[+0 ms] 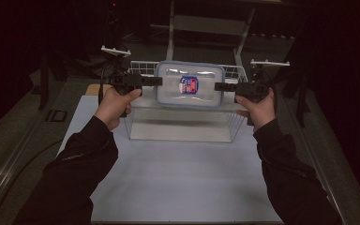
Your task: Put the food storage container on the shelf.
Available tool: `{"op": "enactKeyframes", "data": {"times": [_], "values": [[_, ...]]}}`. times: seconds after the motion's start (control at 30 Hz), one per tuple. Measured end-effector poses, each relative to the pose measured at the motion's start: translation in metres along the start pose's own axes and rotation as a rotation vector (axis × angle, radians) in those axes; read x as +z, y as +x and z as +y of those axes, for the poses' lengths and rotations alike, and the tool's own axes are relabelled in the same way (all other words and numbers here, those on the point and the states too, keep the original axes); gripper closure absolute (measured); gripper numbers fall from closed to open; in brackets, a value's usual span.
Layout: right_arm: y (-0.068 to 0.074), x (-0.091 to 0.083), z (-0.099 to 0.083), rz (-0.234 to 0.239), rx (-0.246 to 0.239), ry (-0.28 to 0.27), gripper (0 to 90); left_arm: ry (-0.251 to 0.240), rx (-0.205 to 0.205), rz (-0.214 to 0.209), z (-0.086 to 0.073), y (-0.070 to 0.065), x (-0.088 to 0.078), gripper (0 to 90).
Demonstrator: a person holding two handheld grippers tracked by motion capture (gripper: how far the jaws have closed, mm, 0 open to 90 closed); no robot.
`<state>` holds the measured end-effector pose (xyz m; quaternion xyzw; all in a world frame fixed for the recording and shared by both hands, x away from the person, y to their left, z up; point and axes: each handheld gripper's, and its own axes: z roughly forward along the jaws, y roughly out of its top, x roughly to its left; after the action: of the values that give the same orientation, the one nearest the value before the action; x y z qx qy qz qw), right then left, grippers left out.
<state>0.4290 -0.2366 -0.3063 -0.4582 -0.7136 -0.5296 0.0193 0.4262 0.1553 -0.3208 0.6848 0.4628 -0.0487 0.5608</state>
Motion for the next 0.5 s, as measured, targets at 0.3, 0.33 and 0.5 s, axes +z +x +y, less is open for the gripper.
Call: {"op": "enactKeyframes", "data": {"times": [0.3,0.33,0.5], "values": [[-0.004,0.005,0.006,-0.024,0.063,0.011,48.6,-0.007,-0.046,0.0,0.007,0.007,0.009,50.0],[-0.006,0.006,0.009,-0.031,0.074,0.008,48.6,-0.011,-0.053,-0.001,0.007,0.008,0.01,49.9],[-0.007,0.009,0.015,-0.059,0.086,0.023,49.0,-0.006,-0.097,-0.023,0.009,0.015,0.013,49.7]]}}
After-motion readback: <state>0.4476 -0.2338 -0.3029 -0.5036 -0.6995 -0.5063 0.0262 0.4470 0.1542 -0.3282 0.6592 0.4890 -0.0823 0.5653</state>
